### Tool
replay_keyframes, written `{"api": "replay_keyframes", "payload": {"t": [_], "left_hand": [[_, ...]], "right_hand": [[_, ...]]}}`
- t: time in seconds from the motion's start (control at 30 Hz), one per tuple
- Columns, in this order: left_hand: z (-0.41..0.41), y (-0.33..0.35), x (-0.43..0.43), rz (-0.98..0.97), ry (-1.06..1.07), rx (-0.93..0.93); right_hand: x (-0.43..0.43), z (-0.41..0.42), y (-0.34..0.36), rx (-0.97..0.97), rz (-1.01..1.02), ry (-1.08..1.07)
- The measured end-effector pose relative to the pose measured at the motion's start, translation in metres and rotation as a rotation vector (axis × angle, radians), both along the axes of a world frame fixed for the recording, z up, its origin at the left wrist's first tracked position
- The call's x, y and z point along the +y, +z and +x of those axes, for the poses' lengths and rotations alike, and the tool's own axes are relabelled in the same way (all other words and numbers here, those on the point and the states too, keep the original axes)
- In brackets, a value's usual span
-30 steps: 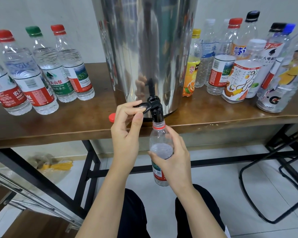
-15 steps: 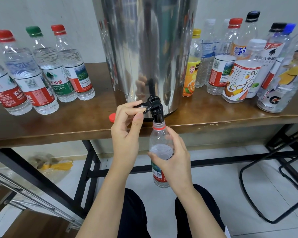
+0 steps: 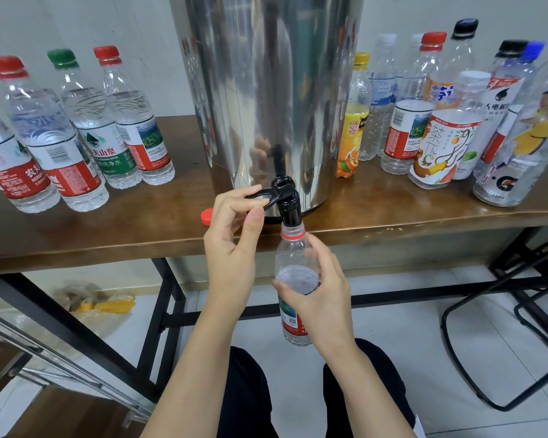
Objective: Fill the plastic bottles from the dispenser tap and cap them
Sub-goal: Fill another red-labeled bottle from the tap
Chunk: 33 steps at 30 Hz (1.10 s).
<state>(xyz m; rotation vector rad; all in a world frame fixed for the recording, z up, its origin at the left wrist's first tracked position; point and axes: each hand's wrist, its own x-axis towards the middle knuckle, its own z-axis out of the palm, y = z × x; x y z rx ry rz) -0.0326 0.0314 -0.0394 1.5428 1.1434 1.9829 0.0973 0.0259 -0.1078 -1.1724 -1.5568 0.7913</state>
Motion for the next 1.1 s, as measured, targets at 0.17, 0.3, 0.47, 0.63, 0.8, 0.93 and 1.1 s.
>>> {"api": "replay_keyframes", "payload": {"t": [0.17,0.3,0.47,0.63,0.8,0.93,1.1], "left_hand": [[-0.0007,-0.0003,0.0002,0.006,0.000,0.002],[-0.0008,-0.0011,0.0013,0.015,-0.002,0.002],[-0.0006,-0.0010,0.0011,0.016,-0.006,-0.004],[-0.0002,-0.0002,0.0003,0.013,-0.006,-0.002],[0.0001,0.0000,0.0003,0.013,0.002,0.003],[0.0006,0.0003,0.0004,0.010,0.000,0.000],[0.0002,0.0000,0.0002,0.007,-0.001,0.000]], "right_hand": [[0.0003,-0.0004,0.0001,-0.002,0.015,-0.002],[0.0007,-0.0008,-0.0001,0.012,0.016,-0.001],[0.0012,-0.0007,-0.0014,0.008,0.024,0.002],[0.0020,-0.0009,-0.0033,0.000,0.036,-0.014],[0.0030,0.0004,-0.0042,-0.007,0.041,-0.015],[0.0039,0.0006,-0.0056,-0.012,0.039,-0.018],[0.0043,0.0011,-0.0062,-0.006,0.033,-0.015]]}}
